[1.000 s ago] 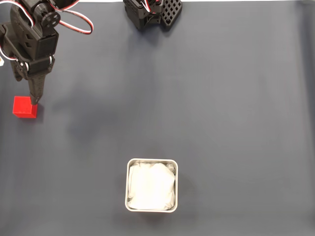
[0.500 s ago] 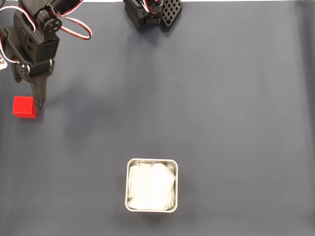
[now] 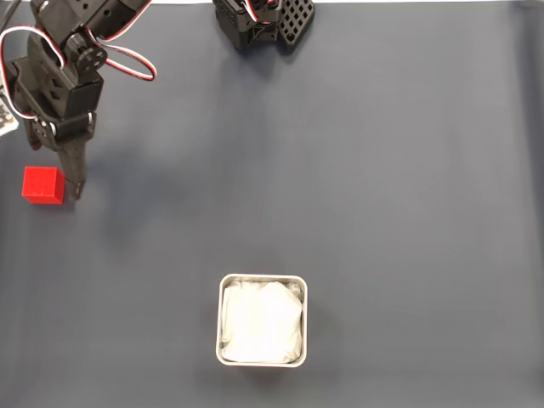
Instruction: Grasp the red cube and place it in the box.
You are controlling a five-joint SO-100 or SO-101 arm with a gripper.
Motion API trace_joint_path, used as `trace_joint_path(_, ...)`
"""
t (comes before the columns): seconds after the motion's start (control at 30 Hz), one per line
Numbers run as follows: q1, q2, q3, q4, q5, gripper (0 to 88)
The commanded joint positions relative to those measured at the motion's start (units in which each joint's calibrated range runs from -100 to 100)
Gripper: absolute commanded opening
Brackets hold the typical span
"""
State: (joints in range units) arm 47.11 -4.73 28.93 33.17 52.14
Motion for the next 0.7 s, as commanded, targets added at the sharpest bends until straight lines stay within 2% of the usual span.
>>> trace_joint_path(0.0, 0.48, 0.05, 0.36, -2.85, 0.68, 34.1)
trace_joint_path(0.67, 0.27, 5.25, 1.09, -8.34, 0.93, 37.7)
